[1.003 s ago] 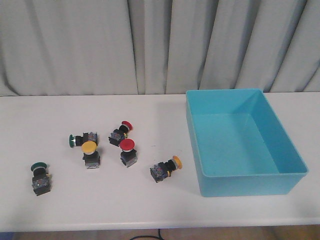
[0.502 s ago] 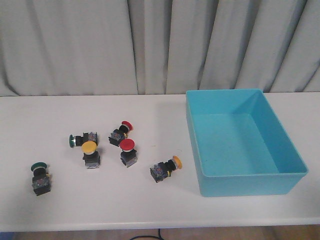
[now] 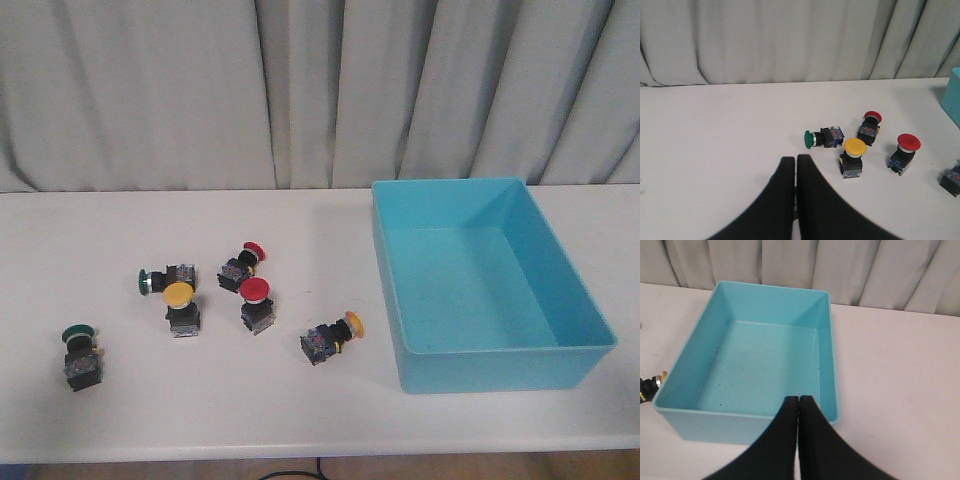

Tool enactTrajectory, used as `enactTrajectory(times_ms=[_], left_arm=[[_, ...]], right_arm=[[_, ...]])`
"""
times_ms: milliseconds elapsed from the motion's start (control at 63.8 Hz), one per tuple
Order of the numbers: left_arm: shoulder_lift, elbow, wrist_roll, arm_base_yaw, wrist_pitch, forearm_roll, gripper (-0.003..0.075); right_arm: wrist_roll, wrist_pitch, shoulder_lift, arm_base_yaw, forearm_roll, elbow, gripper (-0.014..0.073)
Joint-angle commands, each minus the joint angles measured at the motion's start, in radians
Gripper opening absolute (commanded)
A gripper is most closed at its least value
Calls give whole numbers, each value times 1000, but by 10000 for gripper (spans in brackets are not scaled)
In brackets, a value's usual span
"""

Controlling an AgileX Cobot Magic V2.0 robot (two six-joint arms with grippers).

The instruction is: Pick red and yellow buttons and place in box

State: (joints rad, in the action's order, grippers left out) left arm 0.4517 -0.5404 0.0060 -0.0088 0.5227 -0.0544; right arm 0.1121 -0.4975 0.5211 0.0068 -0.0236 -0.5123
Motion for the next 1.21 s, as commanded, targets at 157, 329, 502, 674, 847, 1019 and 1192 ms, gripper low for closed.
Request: enactTrajectory(times_ms=[157, 329, 502, 674, 847, 1019, 1192], left_arm=[[10, -30, -6, -2, -68, -7, 113], [10, -30, -6, -2, -65, -7, 371], [10, -30, -6, -2, -65, -7, 534], [10, -30, -6, -2, -63, -7, 544], [10, -30, -6, -2, -54, -7, 545], [21, -31, -6, -2, -85, -7, 545], [139, -49, 79, -2, -88, -9, 545]], right_arm=[[6, 73, 7, -3, 3, -34, 69], [6, 65, 7, -3, 3, -34, 299], [6, 52, 7, -3, 1, -34, 499], [6, 28, 7, -3, 1, -34, 520], [6, 23, 7, -3, 3, -34, 508], [6, 20, 7, -3, 2, -34, 508], [6, 35, 7, -3, -1, -34, 508]])
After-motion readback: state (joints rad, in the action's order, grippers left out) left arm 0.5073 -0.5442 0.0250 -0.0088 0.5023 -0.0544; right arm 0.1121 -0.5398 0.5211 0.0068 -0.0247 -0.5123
